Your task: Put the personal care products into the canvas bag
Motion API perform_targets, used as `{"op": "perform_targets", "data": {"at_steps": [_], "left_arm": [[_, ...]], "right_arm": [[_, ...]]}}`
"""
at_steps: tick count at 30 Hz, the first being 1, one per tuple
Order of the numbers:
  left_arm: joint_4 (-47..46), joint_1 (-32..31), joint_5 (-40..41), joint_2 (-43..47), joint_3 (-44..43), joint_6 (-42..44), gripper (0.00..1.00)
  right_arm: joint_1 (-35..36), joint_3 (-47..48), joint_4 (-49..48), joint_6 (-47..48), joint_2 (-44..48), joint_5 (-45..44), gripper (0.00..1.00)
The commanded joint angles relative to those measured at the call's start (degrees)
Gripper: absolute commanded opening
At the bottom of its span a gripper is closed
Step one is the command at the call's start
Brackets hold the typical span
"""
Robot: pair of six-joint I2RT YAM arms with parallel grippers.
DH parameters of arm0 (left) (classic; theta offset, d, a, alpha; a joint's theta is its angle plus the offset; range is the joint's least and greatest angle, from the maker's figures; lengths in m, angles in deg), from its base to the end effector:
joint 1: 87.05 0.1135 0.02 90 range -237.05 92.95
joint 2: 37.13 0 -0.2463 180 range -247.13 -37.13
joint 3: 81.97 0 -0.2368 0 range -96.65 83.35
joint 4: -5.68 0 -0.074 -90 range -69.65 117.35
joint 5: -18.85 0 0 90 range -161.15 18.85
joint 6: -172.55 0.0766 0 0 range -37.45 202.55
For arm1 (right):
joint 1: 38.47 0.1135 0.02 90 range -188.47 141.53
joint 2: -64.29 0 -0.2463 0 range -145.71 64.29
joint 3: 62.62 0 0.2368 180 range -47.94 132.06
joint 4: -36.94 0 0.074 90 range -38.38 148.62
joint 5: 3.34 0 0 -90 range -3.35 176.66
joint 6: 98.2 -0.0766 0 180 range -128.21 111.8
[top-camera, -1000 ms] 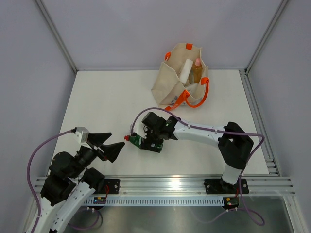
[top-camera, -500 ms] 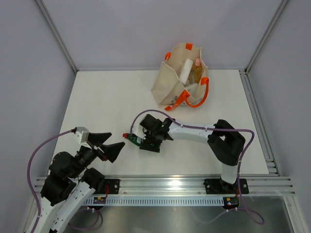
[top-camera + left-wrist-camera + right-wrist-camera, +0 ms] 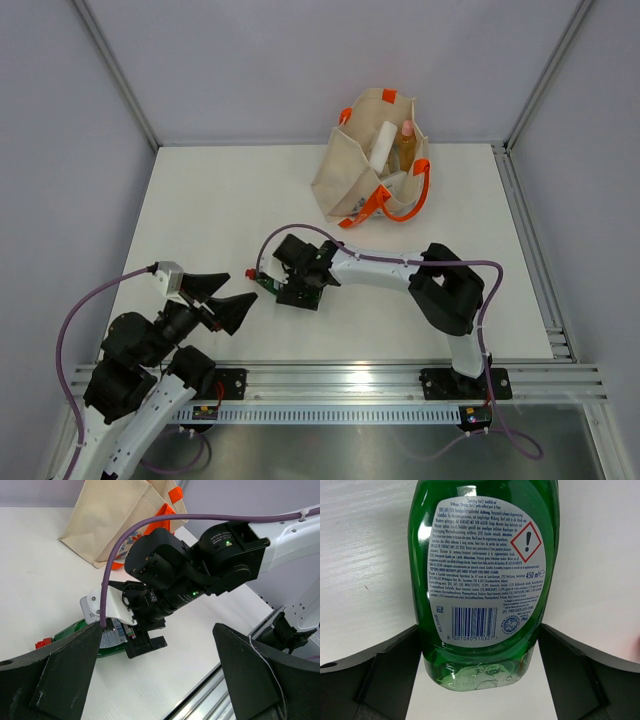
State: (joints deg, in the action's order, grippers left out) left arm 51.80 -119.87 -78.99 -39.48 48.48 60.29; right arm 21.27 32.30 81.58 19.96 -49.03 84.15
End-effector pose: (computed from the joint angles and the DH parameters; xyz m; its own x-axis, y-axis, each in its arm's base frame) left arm 0.0655 -0.0547 0.3002 -0.2322 -0.2968 -0.9263 0.6090 0.6982 -0.3764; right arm 0.2097 0.3528 0.1308 0.0065 -0.9244 -0.3813 -0.9639 0.0956 -0.2484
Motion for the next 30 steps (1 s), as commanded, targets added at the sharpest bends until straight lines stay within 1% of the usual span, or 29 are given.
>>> {"op": "perform_targets", "data": {"at_steps": [1, 4, 5, 7, 9, 13, 15, 16, 18, 19, 20, 22, 23, 24, 27, 28, 29, 30], "left_arm": [[-2.8, 0.1, -1.7, -0.3, -0.2, 0.9, 0.99], [-2.8, 0.1, -1.4, 0.4, -0.1, 0.9, 0.99], [-2.8, 0.1, -1.2, 0.5, 0.0, 0.7, 0.99], [-2.8, 0.1, -1.1, 0.8, 0.0, 0.7, 0.99], [-2.9, 0.1, -1.1, 0.9, 0.0, 0.7, 0.99], [-3.0, 0.1, -1.1, 0.8, 0.1, 0.6, 0.99], [-2.9, 0.1, -1.0, 0.6, 0.0, 0.7, 0.99], [-2.8, 0.1, -1.0, 0.6, 0.0, 0.6, 0.99], [-2.7, 0.1, -1.0, 0.6, 0.0, 0.6, 0.99], [-2.7, 0.1, -1.0, 0.7, 0.0, 0.6, 0.99], [-2.7, 0.1, -1.0, 0.5, 0.0, 0.6, 0.99], [-2.6, 0.1, -0.9, 0.6, -0.1, 0.6, 0.99], [-2.5, 0.1, -0.9, 0.7, -0.1, 0.6, 0.99], [-2.5, 0.1, -0.9, 0.9, -0.1, 0.6, 0.99], [-2.8, 0.1, -0.9, 0.9, 0.0, 0.6, 0.99], [-2.8, 0.1, -0.7, 0.7, 0.1, 0.4, 0.99], [-2.8, 0.2, -0.4, 0.5, 0.1, 0.3, 0.99], [-2.8, 0.1, 0.0, 0.3, 0.1, -0.4, 0.99]], "right_arm": [[1.3, -1.3, 8.0, -1.7, -7.5, -4.1, 0.99], [2.5, -0.8, 8.5, -1.1, -8.2, -5.4, 1.0], [2.9, -1.1, 8.2, -0.2, -8.4, -7.8, 0.99], [4.8, -1.2, 7.9, 0.1, -9.2, -9.3, 0.99], [4.9, -0.4, 9.2, 0.0, -9.9, -7.2, 1.0], [4.9, 0.6, 9.7, 0.7, -11.5, -6.7, 0.99], [4.9, 0.4, 9.0, 0.5, -11.5, -5.7, 0.94], [4.8, 0.1, 8.5, 0.6, -11.3, -4.7, 0.85], [4.4, -0.2, 8.5, 0.6, -9.9, -2.5, 0.73], [3.7, -0.3, 9.1, 0.4, -9.3, 0.6, 0.66], [3.3, -0.3, 9.3, 0.2, -8.7, 2.0, 0.52], [1.0, -0.8, 9.9, 0.1, -6.2, 8.1, 0.47], [-0.2, -0.6, 10.6, 0.1, -5.4, 10.3, 0.42], [-1.5, 0.0, 11.3, 0.0, -3.9, 15.4, 0.4], [-8.1, 2.0, 14.8, -0.2, -3.0, 23.5, 0.35], [-9.5, 2.5, 16.7, 0.3, -3.1, 27.7, 0.34], [-12.0, 2.8, 17.5, 0.6, -3.4, 29.8, 0.34], [-13.0, 3.2, 18.2, 0.8, -4.3, 34.3, 0.31]]}}
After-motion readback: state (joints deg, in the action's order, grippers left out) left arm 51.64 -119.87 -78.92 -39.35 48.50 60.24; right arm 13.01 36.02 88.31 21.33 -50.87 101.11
